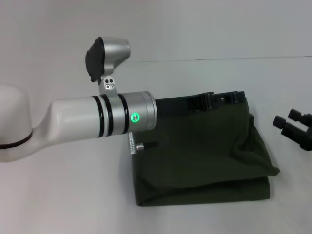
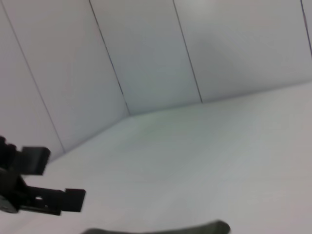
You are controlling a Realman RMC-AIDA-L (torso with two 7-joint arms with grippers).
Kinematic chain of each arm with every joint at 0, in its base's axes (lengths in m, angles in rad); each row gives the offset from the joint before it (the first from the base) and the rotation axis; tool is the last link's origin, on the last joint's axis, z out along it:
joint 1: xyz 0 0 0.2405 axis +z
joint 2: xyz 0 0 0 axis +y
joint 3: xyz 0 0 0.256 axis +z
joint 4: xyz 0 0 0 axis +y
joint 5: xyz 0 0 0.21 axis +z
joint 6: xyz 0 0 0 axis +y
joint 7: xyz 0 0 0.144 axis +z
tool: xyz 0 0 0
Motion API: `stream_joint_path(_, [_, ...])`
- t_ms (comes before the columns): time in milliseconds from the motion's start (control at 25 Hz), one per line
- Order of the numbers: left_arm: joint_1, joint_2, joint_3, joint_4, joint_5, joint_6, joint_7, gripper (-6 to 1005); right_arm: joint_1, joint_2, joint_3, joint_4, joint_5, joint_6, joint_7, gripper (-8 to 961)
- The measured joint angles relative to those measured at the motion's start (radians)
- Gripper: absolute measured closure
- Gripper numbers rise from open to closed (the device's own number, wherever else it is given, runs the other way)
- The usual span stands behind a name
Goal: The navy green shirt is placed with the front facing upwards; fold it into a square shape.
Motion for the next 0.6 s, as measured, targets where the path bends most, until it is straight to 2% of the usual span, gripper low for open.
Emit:
stream_joint_path(200, [0.027,0.009,-0.067,-0.002,0.006,0.051,0.062,156,0.009,0.009,-0.018,-0.028,-0.004,-0.068,0.011,300])
stream_joint_path(400, [0.099,0.011,-0.238,0.0,0.005,0.197,0.233,116,0.05,0.03,-0.127,-0.021,-0.008,-0.062,0.005,300])
stream_joint_path(600, [0.155,0.011,-0.41,0.001,0.009,0.337,0.321,108,0.089,0.033,-0.255,0.017,-0.009,-0.002,0.004,299])
